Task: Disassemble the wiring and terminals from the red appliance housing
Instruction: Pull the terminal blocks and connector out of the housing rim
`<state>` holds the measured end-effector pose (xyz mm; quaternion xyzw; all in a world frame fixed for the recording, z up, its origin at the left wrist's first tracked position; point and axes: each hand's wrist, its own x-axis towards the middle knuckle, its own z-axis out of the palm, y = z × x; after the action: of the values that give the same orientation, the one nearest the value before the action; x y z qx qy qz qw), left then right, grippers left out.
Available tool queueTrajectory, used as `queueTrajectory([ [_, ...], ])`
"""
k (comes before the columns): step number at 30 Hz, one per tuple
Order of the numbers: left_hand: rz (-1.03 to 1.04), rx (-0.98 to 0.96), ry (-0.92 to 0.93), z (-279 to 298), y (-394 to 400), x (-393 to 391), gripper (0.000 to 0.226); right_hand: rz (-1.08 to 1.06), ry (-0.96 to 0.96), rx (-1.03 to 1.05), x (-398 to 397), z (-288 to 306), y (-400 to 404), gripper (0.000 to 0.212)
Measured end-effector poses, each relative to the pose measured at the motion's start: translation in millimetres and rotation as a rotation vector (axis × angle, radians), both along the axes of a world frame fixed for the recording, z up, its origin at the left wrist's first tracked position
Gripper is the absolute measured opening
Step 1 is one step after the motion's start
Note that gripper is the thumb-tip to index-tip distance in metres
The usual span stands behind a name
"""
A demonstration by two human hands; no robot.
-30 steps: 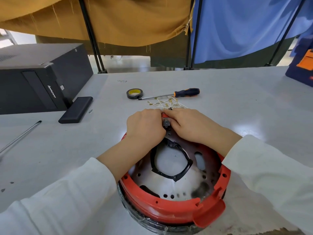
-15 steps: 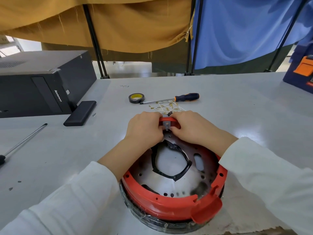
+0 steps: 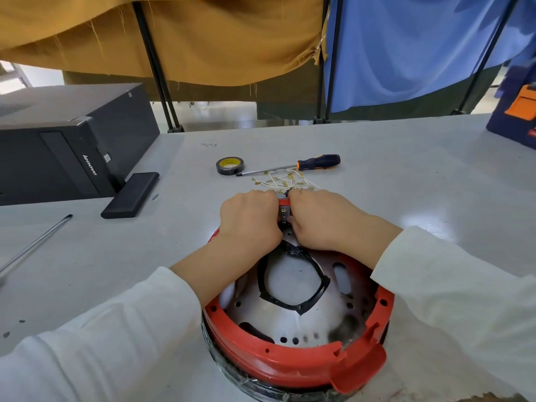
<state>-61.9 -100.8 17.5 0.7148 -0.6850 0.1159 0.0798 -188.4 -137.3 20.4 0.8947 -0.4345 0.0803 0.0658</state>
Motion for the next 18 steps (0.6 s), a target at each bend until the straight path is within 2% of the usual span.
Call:
queueTrajectory([
  [6,-0.032,-0.016,0.003,-3.4,4.0,1.3,0.018,0.057,0.050,-0.066,-5.2,-3.9,3.4,0.027],
  [13,0.005,0.014,-0.125,-7.3,1.4,-4.1,0.034,0.059,0.067,-0.133,-4.2,-7.5,4.2,0.027],
  [18,0.016,-0.004,-0.153,-9.4,0.4,-5.5,0.033,0.058,0.103,-0.157,-3.0,-7.8,5.3,0.030],
])
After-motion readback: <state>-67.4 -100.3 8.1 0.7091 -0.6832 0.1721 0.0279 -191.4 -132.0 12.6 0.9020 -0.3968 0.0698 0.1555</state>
